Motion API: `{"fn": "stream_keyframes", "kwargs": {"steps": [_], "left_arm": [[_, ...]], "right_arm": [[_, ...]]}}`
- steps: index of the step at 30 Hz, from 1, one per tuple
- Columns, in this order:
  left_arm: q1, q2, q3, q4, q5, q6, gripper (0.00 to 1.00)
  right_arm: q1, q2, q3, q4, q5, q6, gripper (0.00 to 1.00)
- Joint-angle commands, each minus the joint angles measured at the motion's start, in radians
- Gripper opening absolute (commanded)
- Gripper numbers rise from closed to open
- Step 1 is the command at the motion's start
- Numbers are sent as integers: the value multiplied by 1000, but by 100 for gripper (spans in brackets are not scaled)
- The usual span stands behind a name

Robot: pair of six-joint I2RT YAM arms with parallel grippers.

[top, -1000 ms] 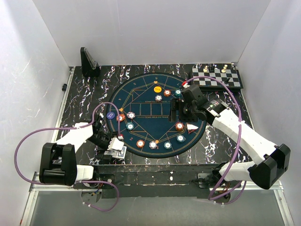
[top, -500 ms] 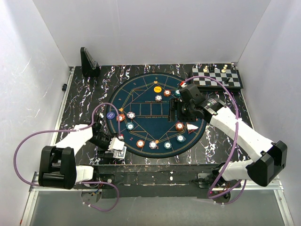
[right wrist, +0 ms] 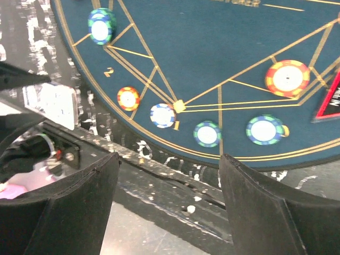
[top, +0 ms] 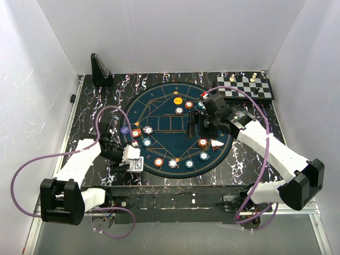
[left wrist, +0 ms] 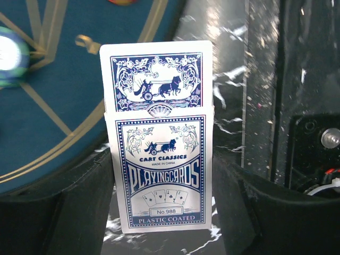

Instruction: Distribute texas hold em gaming equipment

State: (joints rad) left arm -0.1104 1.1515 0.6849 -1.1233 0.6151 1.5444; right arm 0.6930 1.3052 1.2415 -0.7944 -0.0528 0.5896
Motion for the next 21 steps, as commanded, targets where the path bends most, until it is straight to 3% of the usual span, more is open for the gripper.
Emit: {"fn": "stream_keyframes", "kwargs": {"steps": [1, 3, 5, 11, 15, 21], "left_arm": [[-3, 25, 221, -76, 141, -130, 15], [-5, 56, 322, -87, 169, -202, 11], [-9, 94, 433, -105, 181, -268, 0], [-47, 217, 731, -225, 206, -427, 0], [-101, 214, 771, -208, 178, -490, 0], [-149, 208, 794, -187, 155, -570, 0]], "right_arm": [[-3, 11, 7, 122, -184, 53, 84], [-3, 31, 13, 179, -266, 94, 87], [-1, 55, 27, 251, -346, 146, 89], [8, 115, 50, 478, -522, 300, 90], [14, 143, 27, 673, -585, 401, 91], [28, 203, 52, 765, -607, 460, 92]]}}
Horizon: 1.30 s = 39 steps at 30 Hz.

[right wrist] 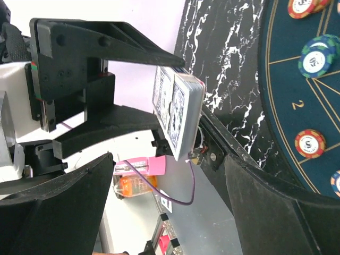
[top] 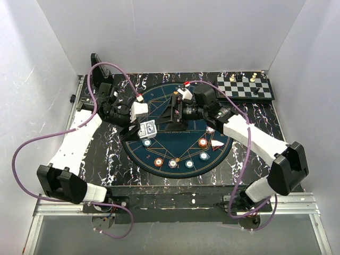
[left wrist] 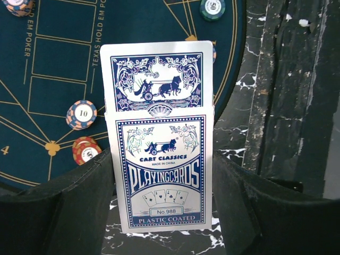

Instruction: Distribute texas hold em gaming equipment

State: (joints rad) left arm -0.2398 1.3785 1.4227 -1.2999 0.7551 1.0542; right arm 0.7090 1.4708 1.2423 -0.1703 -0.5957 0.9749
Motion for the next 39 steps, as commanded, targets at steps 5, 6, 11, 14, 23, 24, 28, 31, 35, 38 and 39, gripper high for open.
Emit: {"fn": "stream_keyframes", "kwargs": {"steps": [5, 6, 11, 14, 23, 24, 28, 31, 35, 38, 39], "left_arm": [[-35, -7, 96, -12, 6, -106, 0], [-38, -9, 107, -15, 6, -106, 0], [-56, -12, 128, -10, -7, -122, 0], [-61, -7, 131, -7, -14, -126, 0], [-65, -2, 134, 27, -23, -167, 0], [-66, -2, 134, 31, -23, -178, 0], [-66, -6, 134, 57, -22, -209, 0], [-66, -7, 140, 76, -16, -241, 12], [-65, -13, 145, 97, -28, -284, 86], [-64, -41, 127, 117, -19, -287, 98], [-65, -54, 113, 129, -11, -295, 98]], "right_arm": [[44, 100, 104, 109, -64, 73, 93], [49, 112, 120, 91, -59, 67, 92], [61, 149, 135, 120, -69, 91, 83], [66, 163, 135, 161, -81, 128, 72], [66, 204, 69, 394, -156, 289, 39], [66, 204, 69, 394, -157, 289, 38], [64, 212, 62, 425, -168, 317, 32], [64, 215, 52, 433, -170, 326, 27], [63, 214, 28, 460, -170, 347, 18], [60, 209, -9, 526, -168, 383, 15], [58, 209, -20, 547, -168, 398, 14]]}}
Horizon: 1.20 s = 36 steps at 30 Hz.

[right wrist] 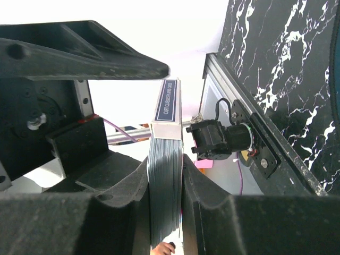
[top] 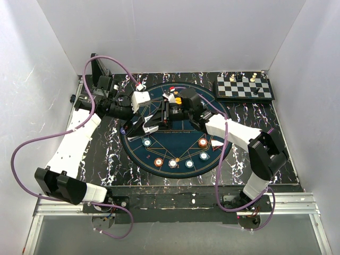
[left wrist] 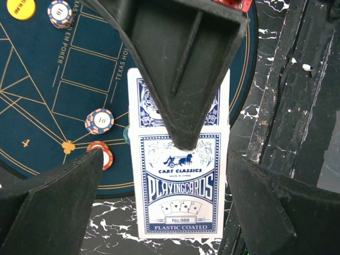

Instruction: Distribute texas hold em gaming equipment

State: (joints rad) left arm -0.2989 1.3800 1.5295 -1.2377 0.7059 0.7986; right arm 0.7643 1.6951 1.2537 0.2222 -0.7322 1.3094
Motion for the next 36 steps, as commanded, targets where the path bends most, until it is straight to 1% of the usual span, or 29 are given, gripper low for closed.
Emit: {"fn": "stream_keyframes", "kwargs": {"steps": [1, 3, 8, 11, 13, 17, 20, 25, 30, 34, 36], "left_arm": [[-6, -70, -6, 84, 38, -54, 98], [-5, -87, -26, 107, 30, -103, 98], [-6, -114, -55, 98, 32, -114, 98], [-6, -140, -100, 107, 20, -105, 98], [-6, -142, -123, 98, 11, -72, 98], [-5, -105, -80, 18, 26, -6, 98], [-5, -98, -78, -5, 21, 48, 98], [-5, -87, -78, -16, 1, 103, 87], [-6, -45, -49, -55, 9, 134, 71], [-5, -30, -55, -54, 14, 148, 70], [-6, -26, -51, -62, 26, 159, 67]], "right_arm": [[0, -14, -43, 181, -32, 76, 13], [-3, -9, -57, 227, -36, 94, 13], [-6, -8, -73, 315, -50, 134, 13], [-5, -20, -66, 299, -47, 122, 13], [-5, -29, -62, 287, -44, 110, 13], [-5, -41, -65, 273, -41, 106, 13], [0, -44, -60, 267, -42, 99, 13], [16, -69, -42, 177, -21, 27, 13], [21, -78, -46, 180, -19, 24, 13], [26, -83, -43, 177, -19, 14, 13], [29, -83, -45, 174, -19, 8, 13]]}}
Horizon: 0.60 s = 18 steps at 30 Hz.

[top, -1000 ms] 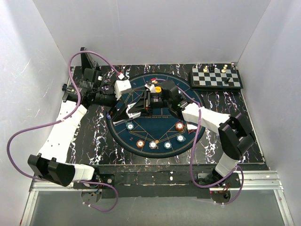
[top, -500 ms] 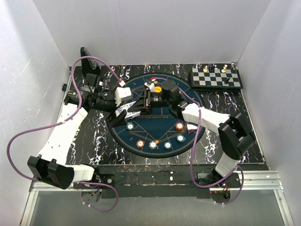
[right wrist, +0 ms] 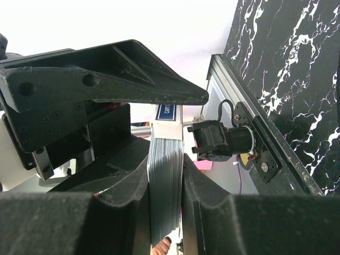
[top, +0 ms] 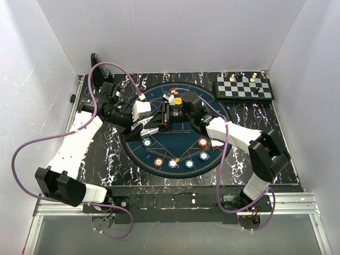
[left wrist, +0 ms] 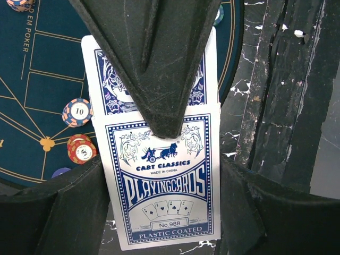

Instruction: Distribute texas hold em gaming equipment

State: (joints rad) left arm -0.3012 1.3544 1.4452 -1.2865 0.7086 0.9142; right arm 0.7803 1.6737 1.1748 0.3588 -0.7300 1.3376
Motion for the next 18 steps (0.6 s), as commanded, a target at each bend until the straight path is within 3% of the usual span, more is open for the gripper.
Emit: {"fn": "stream_keyframes", "kwargs": {"steps": [1, 5, 8, 13, 16, 18], "left_arm": [[-3, 5, 37, -17, 26, 43, 62], [-3, 29, 67, -48, 28, 49, 41], [-3, 40, 73, -65, 25, 60, 3], [-4, 34, 72, -66, 26, 34, 0], [-4, 28, 61, -74, 5, 51, 0], [-3, 26, 57, -96, -15, 71, 0]], "right_arm": [[13, -62, 33, 37, -20, -18, 13], [14, -62, 26, 40, -19, -23, 13], [16, -57, 25, 40, -22, -29, 16], [16, -54, 28, 14, -28, -47, 40], [16, -71, 54, -117, -11, -132, 52], [14, -83, 101, -290, 32, -236, 57]]}}
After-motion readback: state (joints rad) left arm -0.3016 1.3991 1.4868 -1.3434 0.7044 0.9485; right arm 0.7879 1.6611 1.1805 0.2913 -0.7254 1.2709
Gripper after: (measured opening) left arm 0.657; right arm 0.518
